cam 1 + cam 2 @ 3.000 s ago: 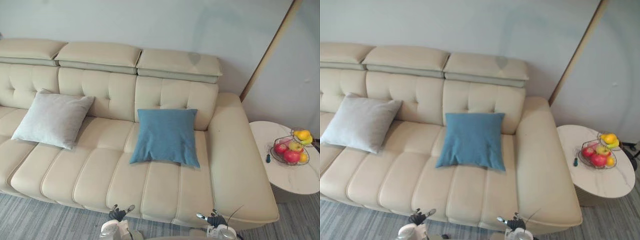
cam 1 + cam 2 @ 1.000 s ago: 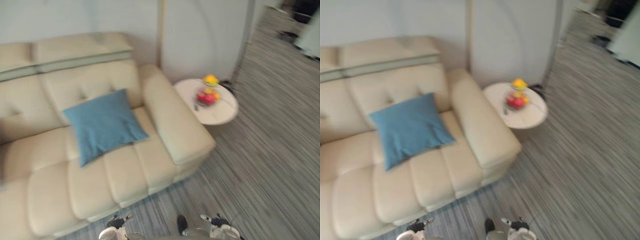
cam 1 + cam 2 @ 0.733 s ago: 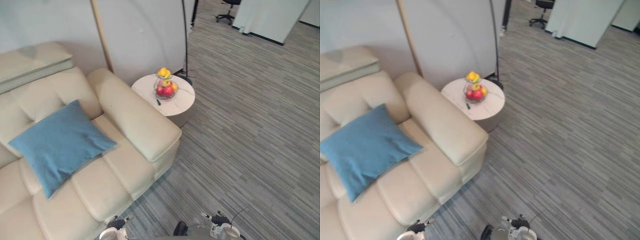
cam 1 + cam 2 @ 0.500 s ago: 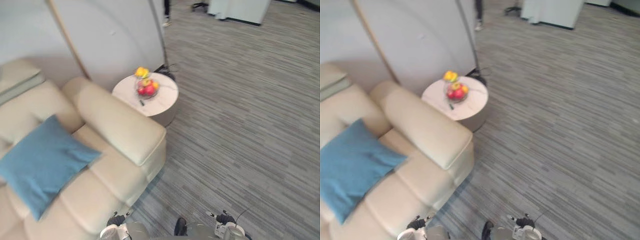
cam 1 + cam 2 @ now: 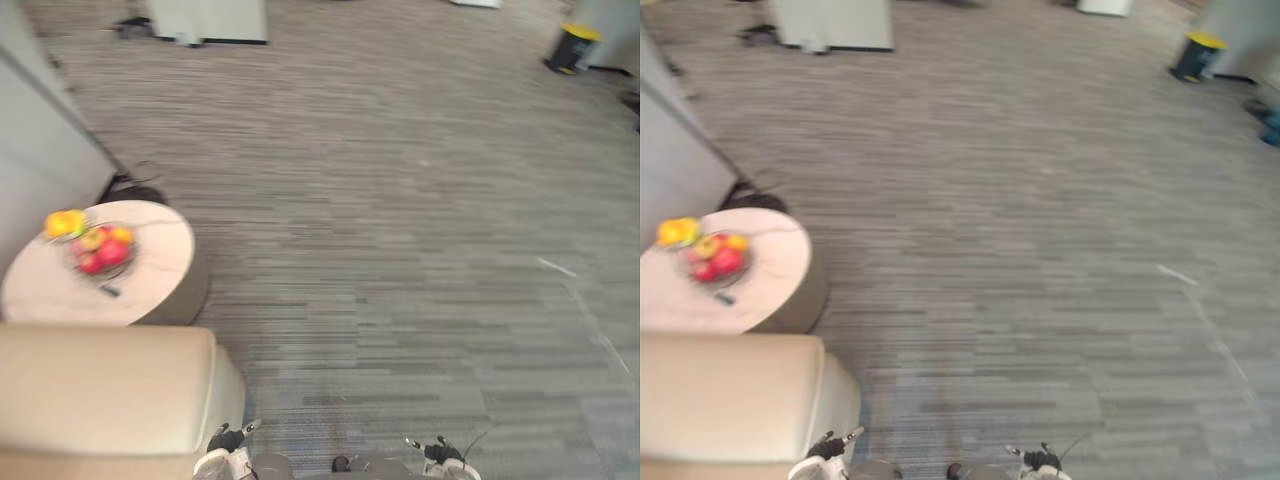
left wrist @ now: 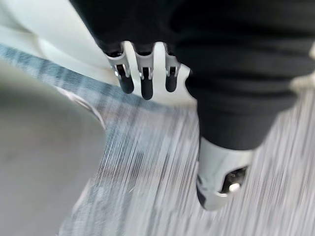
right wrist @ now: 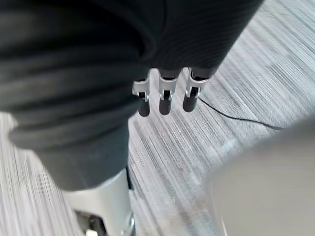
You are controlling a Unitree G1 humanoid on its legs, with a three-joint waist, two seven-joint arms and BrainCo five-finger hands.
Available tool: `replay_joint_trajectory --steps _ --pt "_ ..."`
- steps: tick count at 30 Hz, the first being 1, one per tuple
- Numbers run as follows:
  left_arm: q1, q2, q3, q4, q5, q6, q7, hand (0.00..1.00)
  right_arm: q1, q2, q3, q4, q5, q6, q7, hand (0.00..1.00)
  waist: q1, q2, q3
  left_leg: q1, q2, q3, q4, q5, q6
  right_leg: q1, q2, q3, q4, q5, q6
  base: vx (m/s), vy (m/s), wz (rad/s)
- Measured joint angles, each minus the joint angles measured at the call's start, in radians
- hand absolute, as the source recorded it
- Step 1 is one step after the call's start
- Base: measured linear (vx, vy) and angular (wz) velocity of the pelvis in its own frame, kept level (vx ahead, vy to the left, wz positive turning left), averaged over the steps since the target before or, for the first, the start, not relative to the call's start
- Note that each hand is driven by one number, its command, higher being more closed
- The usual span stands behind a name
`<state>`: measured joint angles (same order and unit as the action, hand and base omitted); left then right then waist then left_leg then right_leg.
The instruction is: Pick up cushions and gather them together orderly.
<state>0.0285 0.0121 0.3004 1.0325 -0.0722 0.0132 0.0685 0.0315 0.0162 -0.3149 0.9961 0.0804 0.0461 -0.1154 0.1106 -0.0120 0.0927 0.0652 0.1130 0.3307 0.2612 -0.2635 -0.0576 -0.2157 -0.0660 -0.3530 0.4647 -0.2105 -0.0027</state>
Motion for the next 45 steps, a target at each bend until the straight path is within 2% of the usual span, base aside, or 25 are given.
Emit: replay_joint_trajectory --steps 2,4,7,9,10,11,12,13,16,19,21,23,25,26,27,30,33,35,37,38,39,41,42,43,45 --pt "-0.018 0.007 -0.032 0.012 0.0 0.0 0.01 0.0 -0.004 0.011 -0.04 0.003 0.0 -0.001 0.0 0.0 -0.009 -0.005 -0.005 0.017 -0.009 0.031 -0.023 0.001 0.001 0.008 0.002 -0.02 -0.121 0.05 -0.049 0.19 -0.093 -1.12" --pt "-0.048 -0.018 -0.069 0.047 0.001 0.001 0.011 0.0 -0.022 -0.024 -0.106 0.037 0.0 -0.006 -0.005 0.0 -0.019 0.054 -0.004 0.03 0.008 0.043 -0.058 0.005 -0.006 0.012 0.048 -0.019 -0.183 0.087 -0.061 0.21 -0.131 -0.97" --pt "-0.051 -0.044 -0.064 0.051 0.003 0.002 0.011 0.0 -0.011 -0.038 -0.154 0.058 0.0 0.003 -0.01 0.0 -0.05 0.065 0.001 0.061 0.005 0.042 -0.036 0.039 -0.041 0.045 0.062 0.008 -0.195 0.085 -0.063 0.16 -0.069 -0.49" --pt "-0.046 -0.049 -0.044 0.025 0.011 0.001 0.009 0.0 0.01 -0.034 -0.146 0.053 0.0 0.003 -0.01 0.0 -0.054 0.052 0.012 0.016 0.042 0.035 0.209 0.043 -0.035 0.116 0.088 0.046 -0.232 0.08 -0.07 0.15 -0.119 -0.75" --pt "-0.043 -0.046 -0.034 0.003 0.011 0.001 0.009 0.0 0.019 -0.034 -0.109 0.043 0.0 0.001 -0.012 0.0 -0.045 0.053 0.02 -0.088 0.088 -0.017 0.488 0.102 0.058 0.149 0.114 0.077 -0.253 0.053 -0.101 0.08 -0.037 -1.19" --pt "-0.036 -0.042 -0.032 -0.014 0.01 0.0 0.009 0.0 0.009 -0.046 -0.089 0.041 0.001 0.002 -0.014 0.0 -0.023 0.061 0.027 -0.203 0.104 -0.104 0.711 0.19 0.116 0.176 0.139 0.149 -0.254 0.033 -0.13 0.12 -0.005 -1.3" --pt "-0.033 -0.042 -0.034 -0.02 0.011 -0.001 0.009 0.0 0.008 -0.049 -0.084 0.041 0.002 0.003 -0.016 0.0 -0.014 0.065 0.026 -0.229 0.1 -0.128 0.745 0.168 0.102 0.179 0.146 0.17 -0.25 0.027 -0.14 0.15 0.113 -1.57" --pt "-0.027 -0.035 -0.049 -0.031 0.011 -0.001 0.008 0.0 0.004 -0.049 -0.077 0.042 0.003 0.002 -0.02 0.0 0.002 0.066 0.026 -0.295 0.081 -0.175 0.778 0.086 0.079 0.184 0.155 0.221 -0.247 0.023 -0.145 0.15 0.073 -1.38" --pt "-0.01 -0.03 -0.061 -0.071 0.011 -0.006 0.007 0.0 0.002 -0.037 -0.079 0.04 0.011 0.002 -0.022 0.0 0.004 0.049 0.032 -0.367 0.017 -0.211 0.474 0.021 0.041 0.222 0.155 0.327 -0.281 0.011 -0.123 0.18 0.05 -1.09" --pt "0.003 -0.033 -0.059 -0.083 0.014 -0.006 0.008 0.0 -0.009 -0.026 -0.089 0.039 0.039 0.003 -0.022 0.0 0.014 0.05 0.025 -0.377 -0.04 -0.331 0.1 0.081 0.023 0.237 0.164 0.43 -0.307 -0.003 -0.096 0.27 0.125 -0.93" --pt "0.013 -0.027 -0.054 -0.081 0.025 -0.002 0.007 0.0 -0.008 -0.018 -0.094 0.039 0.039 0.004 -0.023 0.0 0.028 0.042 0.005 -0.356 -0.06 -0.35 0.065 0.188 0.023 0.243 0.155 0.494 -0.29 -0.028 -0.062 0.45 0.215 -1.04" --pt "0.014 -0.014 -0.053 -0.081 0.035 0.001 0.008 0.0 0.006 0.004 -0.094 0.037 0.04 0.006 -0.02 0.0 0.031 0.007 -0.009 -0.314 -0.072 -0.269 0.067 0.151 0.033 0.246 0.115 0.531 -0.222 -0.06 -0.016 0.55 0.229 -1.06" --pt "0.014 -0.015 -0.06 -0.069 0.035 0.003 0.007 0.0 0.012 0.019 -0.078 0.009 0.04 0.006 -0.013 0.0 0.04 0.006 -0.007 -0.225 -0.073 -0.197 0.065 0.092 0.054 0.188 0.105 0.516 0.001 -0.068 0.046 0.45 0.198 -1.04" --pt "0.012 -0.014 -0.066 -0.063 0.035 0.004 0.006 0.0 0.01 0.021 -0.07 -0.005 0.04 0.003 -0.009 0.0 0.04 0.011 -0.001 -0.178 -0.071 -0.174 0.054 0.069 0.061 0.122 0.095 0.475 0.176 -0.051 0.117 0.29 0.164 -0.69" --pt "0.0 -0.01 -0.086 -0.044 0.035 0.008 0.007 0.0 0.009 0.016 -0.068 -0.036 0.038 0.002 -0.005 0.0 0.03 0.019 0.014 -0.091 -0.07 -0.147 0.044 0.03 0.069 0.028 0.044 0.355 0.399 -0.042 0.131 0.28 0.155 -0.6" --pt "-0.005 -0.008 -0.093 -0.035 0.034 0.017 0.007 0.0 0.005 0.012 -0.065 -0.034 0.037 0.002 -0.004 0.0 0.018 0.025 0.013 0.011 -0.058 -0.117 -0.033 0.016 0.069 -0.012 -0.028 0.198 0.361 -0.077 0.07 0.26 0.093 -0.29" --pt "-0.005 0.003 -0.101 -0.013 0.033 0.016 0.008 0.0 -0.019 0.011 -0.086 -0.011 0.038 0.0 -0.003 0.0 -0.011 0.022 0.013 0.087 -0.028 -0.104 -0.122 0.01 0.052 -0.051 -0.028 0.11 0.075 -0.038 0.055 0.42 -0.025 -0.13" --pt "-0.009 0.019 -0.12 0.012 0.033 0.016 0.008 0.0 -0.048 -0.002 -0.117 0.024 0.039 0.0 -0.004 0.0 -0.027 0.017 0.021 0.11 -0.026 -0.097 -0.147 0.001 0.033 -0.092 -0.012 0.112 -0.151 0.109 0.026 0.46 -0.123 -0.16" --pt "-0.007 0.031 -0.119 0.026 0.032 0.016 0.009 0.0 -0.046 -0.016 -0.118 0.045 0.039 0.0 -0.002 0.0 -0.033 0.005 0.027 0.152 -0.029 -0.14 -0.141 -0.002 0.027 -0.076 -0.005 0.138 -0.175 0.203 -0.028 0.49 -0.2 -0.12" --pt "0.004 0.021 -0.112 0.028 0.032 0.015 0.008 0.0 -0.048 -0.028 -0.118 0.048 0.039 0.001 -0.004 0.0 -0.034 0.033 0.019 0.149 -0.003 -0.176 -0.076 -0.001 0.021 -0.058 0.016 0.135 -0.144 0.16 -0.036 0.49 -0.232 -0.12" --pt "0.006 0.017 -0.098 0.024 0.031 0.014 0.008 0.0 -0.049 -0.03 -0.115 0.048 0.039 0.001 -0.004 0.0 -0.034 0.036 0.017 0.121 0.003 -0.193 -0.012 -0.001 0.021 -0.056 0.017 0.135 -0.137 0.137 -0.036 0.55 -0.282 0.0" --pt "0.001 -0.01 -0.048 -0.006 0.028 0.016 0.006 0.0 -0.044 -0.034 -0.108 0.037 0.047 -0.009 -0.007 0.0 -0.048 0.054 0.036 -0.109 0.054 -0.268 0.485 0.067 -0.03 0.014 0.041 0.112 -0.148 0.07 -0.06 0.46 -0.236 0.17" --pt "0.001 -0.013 -0.047 -0.014 0.027 0.014 0.007 0.0 -0.044 -0.04 -0.101 0.038 0.049 -0.008 -0.012 0.0 -0.041 0.063 0.041 -0.157 0.071 -0.274 0.596 0.067 -0.033 0.044 0.055 0.112 -0.156 0.058 -0.066 0.39 -0.116 0.01" --pt "0.001 -0.015 -0.048 -0.037 0.015 0.014 0.006 0.0 -0.04 -0.039 -0.089 0.039 0.052 -0.008 -0.015 0.0 -0.031 0.061 0.053 -0.22 0.082 -0.279 0.711 0.05 -0.034 0.114 0.067 0.112 -0.172 0.027 -0.076 0.56 -0.135 -0.08" --pt "-0.001 -0.005 -0.065 -0.069 0.001 0.009 0.005 0.0 -0.031 -0.03 -0.068 0.041 0.064 -0.006 -0.017 0.0 -0.016 0.038 0.066 -0.293 0.077 -0.244 0.725 0.023 -0.025 0.213 0.064 0.117 -0.214 0.002 -0.075 0.53 -0.119 -0.13"
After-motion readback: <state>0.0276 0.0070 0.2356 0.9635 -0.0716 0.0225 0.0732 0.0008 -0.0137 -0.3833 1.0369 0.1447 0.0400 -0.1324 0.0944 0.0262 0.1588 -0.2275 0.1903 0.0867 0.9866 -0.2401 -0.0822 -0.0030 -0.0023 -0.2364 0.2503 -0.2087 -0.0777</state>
